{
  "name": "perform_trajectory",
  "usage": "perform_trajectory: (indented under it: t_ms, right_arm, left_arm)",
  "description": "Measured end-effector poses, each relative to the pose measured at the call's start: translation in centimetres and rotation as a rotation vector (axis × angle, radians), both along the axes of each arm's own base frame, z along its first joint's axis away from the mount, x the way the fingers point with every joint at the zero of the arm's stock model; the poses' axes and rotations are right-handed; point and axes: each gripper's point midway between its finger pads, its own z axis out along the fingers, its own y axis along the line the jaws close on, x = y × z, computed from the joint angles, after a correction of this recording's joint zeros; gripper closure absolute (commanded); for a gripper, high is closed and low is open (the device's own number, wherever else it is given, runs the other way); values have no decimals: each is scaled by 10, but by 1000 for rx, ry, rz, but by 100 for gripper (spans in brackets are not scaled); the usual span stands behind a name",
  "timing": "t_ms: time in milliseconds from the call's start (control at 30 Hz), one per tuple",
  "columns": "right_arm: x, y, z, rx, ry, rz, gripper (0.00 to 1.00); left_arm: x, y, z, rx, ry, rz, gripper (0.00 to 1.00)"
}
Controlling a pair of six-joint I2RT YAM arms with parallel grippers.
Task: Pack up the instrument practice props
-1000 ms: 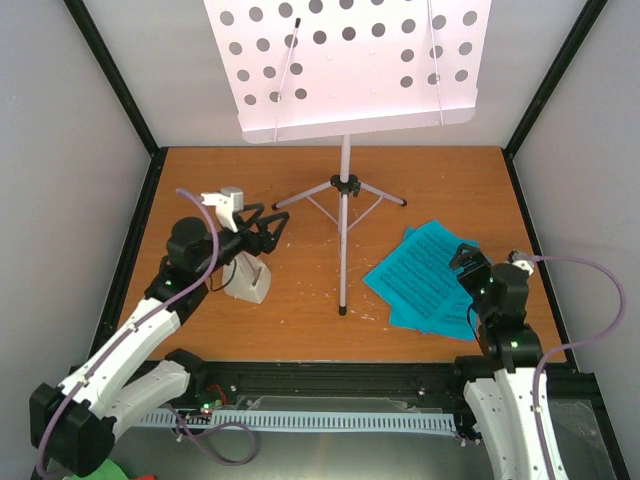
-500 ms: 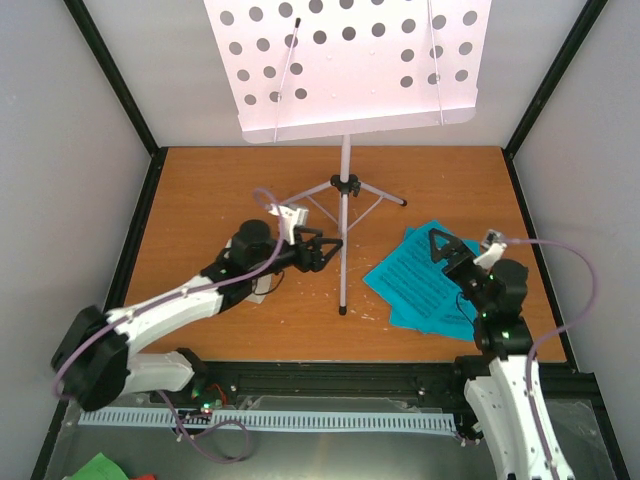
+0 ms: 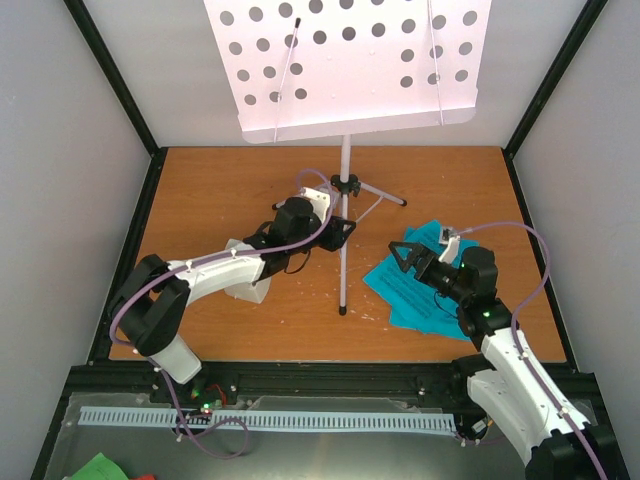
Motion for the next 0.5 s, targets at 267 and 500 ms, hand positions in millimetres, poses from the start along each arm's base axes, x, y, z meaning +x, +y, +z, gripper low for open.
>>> perform_trajectory:
  t_ms: [267,500]
  right_arm:
    - [1,3,-6,-31,-1,20,0]
    - [3,6,-2,-75,-35,46,0]
  left_arm:
    - [3,1,-7,40,-13,2,96]
    - [1,14,-6,46,17,18,100]
